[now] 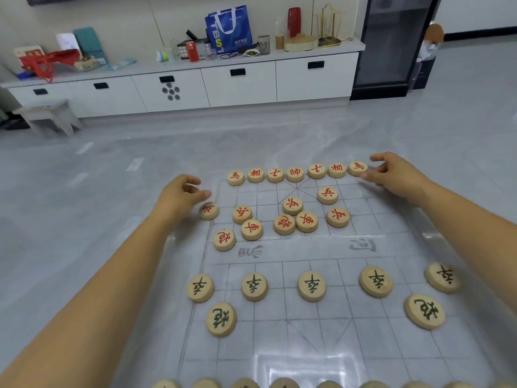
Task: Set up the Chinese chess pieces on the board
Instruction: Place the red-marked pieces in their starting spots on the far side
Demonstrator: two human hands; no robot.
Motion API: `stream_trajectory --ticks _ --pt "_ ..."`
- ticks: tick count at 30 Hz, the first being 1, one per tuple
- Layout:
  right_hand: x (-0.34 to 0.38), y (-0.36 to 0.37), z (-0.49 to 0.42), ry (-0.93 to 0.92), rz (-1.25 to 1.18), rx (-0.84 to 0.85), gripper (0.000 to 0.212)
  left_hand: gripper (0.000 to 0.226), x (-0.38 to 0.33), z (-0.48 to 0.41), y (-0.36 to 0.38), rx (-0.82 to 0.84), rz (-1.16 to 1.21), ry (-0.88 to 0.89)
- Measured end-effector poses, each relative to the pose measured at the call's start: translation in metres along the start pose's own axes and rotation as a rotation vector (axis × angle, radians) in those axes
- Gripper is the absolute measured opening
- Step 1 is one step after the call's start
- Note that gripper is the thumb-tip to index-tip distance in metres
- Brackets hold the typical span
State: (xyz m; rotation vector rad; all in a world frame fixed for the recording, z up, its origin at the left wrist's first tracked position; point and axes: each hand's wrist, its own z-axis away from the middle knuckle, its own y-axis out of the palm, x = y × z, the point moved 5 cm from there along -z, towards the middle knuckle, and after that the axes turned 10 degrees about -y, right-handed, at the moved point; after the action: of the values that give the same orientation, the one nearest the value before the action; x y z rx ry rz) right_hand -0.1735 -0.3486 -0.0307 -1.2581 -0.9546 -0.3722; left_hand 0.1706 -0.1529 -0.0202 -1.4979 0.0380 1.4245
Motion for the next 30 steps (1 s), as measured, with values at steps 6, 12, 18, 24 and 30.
stream_trajectory --ticks 6,12,18,24,30 --pt "0.012 -0.018 0.034 -0.089 -0.112 -0.091 0.044 0.037 0.038 0.040 -0.026 0.111 0.014 -0.050" --pt "0.032 -0.022 0.079 -0.058 -0.137 0.025 0.040 0.037 0.043 0.068 -0.014 0.145 -0.008 -0.010" --pt "0.031 -0.021 0.131 -0.068 -0.117 0.073 0.041 0.029 0.052 0.095 -0.008 0.087 -0.024 0.084" --pt "0.025 -0.028 0.152 -0.049 -0.080 0.032 0.040 0.030 0.058 0.103 -0.005 0.027 -0.011 0.148" --pt "0.023 -0.020 0.150 -0.059 -0.028 0.063 0.038 0.032 0.056 0.092 -0.003 0.020 0.034 0.113"
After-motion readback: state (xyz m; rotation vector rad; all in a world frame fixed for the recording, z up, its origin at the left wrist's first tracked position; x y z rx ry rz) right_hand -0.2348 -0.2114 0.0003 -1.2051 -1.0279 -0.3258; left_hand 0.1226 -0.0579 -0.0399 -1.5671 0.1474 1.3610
